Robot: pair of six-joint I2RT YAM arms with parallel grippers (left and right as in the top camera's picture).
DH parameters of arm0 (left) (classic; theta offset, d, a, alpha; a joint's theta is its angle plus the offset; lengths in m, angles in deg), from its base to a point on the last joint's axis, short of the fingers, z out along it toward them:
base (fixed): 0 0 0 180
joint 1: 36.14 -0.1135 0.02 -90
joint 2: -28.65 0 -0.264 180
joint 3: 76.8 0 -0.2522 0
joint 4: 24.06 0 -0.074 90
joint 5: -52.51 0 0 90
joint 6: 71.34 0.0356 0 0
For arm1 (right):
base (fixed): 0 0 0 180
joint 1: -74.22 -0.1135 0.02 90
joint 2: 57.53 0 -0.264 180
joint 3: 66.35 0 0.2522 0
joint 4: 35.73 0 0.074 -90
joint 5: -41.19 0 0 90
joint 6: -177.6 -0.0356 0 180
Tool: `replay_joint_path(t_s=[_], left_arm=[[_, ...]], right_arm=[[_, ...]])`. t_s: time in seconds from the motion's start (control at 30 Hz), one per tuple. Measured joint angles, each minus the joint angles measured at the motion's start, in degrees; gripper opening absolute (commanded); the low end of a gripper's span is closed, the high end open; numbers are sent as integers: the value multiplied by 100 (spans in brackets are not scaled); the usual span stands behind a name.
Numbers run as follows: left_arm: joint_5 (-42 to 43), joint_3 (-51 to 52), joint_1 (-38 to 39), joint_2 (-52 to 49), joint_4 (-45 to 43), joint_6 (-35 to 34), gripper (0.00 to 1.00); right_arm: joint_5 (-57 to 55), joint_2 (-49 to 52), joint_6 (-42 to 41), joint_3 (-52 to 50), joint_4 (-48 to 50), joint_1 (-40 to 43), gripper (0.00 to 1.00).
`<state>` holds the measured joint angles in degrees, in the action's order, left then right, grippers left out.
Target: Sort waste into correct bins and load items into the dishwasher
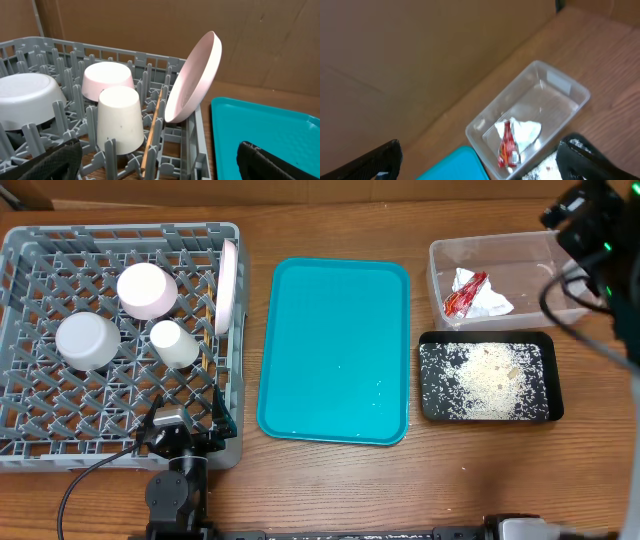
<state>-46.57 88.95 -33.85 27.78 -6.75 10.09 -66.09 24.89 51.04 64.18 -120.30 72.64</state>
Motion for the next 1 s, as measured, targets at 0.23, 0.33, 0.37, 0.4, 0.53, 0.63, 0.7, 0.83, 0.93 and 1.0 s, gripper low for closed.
replay_joint_path(t_s=[0.23, 0.33, 0.37, 0.4, 0.53, 0.63, 0.7, 0.83, 0.93, 1.0], left_arm=[[-2, 0, 0, 0, -9, 0, 100], [-4, 0, 0, 0, -9, 2, 100], [-4, 0, 0, 0, -9, 2, 100], [-4, 0, 0, 0, -9, 2, 100], [-7, 0, 0, 0, -7, 13, 100], [-17, 0, 0, 0, -4, 15, 100], [-20, 0, 0, 0, -4, 15, 100], [-20, 0, 0, 0, -7, 15, 100], [-20, 0, 0, 0, -7, 15, 100], [-20, 0, 0, 0, -7, 15, 100]], right_arm=[[20, -1353, 144, -2371, 1775, 4, 100], [188, -1910, 170, -3453, 2479, 4, 100], [236, -2107, 173, -3810, 2726, 7, 100], [278, -2345, 184, -4199, 2949, 4, 100], [385, -3150, 188, -5305, 3497, 4, 100], [400, -3764, 195, -5974, 3727, 4, 100], [426, -4109, 197, -6347, 3882, 4, 100], [442, -4599, 205, -6830, 3871, 4, 100], [446, -4752, 221, -7086, 3932, 4, 100], [472, -4804, 282, -7313, 4089, 2, 100]])
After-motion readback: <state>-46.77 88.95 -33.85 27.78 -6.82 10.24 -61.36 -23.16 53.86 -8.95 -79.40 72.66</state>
